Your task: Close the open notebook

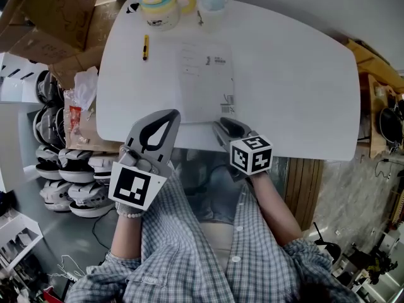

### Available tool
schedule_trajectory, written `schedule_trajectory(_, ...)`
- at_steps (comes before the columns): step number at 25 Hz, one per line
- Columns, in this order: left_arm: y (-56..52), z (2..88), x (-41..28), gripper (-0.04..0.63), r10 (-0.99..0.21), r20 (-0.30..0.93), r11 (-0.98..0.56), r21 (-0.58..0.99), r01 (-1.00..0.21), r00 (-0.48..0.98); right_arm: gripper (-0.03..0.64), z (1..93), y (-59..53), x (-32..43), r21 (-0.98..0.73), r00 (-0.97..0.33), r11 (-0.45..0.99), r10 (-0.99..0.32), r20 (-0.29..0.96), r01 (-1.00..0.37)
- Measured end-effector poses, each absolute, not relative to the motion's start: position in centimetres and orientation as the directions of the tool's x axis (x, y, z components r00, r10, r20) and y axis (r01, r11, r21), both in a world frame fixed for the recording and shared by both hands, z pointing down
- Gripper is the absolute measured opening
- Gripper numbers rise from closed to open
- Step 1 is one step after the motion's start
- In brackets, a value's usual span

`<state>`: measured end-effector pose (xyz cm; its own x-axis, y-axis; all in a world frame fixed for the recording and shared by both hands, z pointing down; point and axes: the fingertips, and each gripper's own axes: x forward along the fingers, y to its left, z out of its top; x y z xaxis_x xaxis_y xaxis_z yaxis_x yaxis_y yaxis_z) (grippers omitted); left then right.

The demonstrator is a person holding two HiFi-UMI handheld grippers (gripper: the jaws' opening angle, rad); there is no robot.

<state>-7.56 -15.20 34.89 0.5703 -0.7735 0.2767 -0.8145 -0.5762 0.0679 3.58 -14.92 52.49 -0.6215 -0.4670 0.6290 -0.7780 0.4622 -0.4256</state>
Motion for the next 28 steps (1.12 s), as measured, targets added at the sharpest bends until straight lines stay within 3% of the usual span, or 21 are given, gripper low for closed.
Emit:
schedule_trajectory(5, -15.3, 34.6, -7.2, 0.005, -0.778, 0.272, -0.573, 0.060, -0.817, 0.566, 0.086, 52.5, -13.8, 4.1, -0.451, -0.627, 0.440, -0.464, 0.626, -0.776)
schedule_trajectory(11, -15.2, 34.5, -6.9, 0.006, -0.781, 0.267, -0.571, 0.061, -0.819, 0.564, 0.063, 50.8, -13.7, 5.2, -0.265, -0.569, 0.544, -0.527, 0.631, -0.796)
schedule_trajectory(14, -15.3, 34.4, -6.6, 0.006, -0.780, 0.264, -0.574, 0.058, -0.817, 0.567, 0.031, 49.4, -14.5, 5.7, -0.232, -0.560, 0.545, -0.572, 0.599, -0.806)
schedule_trajectory(28, -15.2, 32.9, -6.2, 0.006, -0.785, 0.241, -0.583, 0.023, -0.812, 0.571, 0.023, 41.1, -17.2, 7.7, -0.185, -0.555, 0.528, -0.732, 0.396, -0.829)
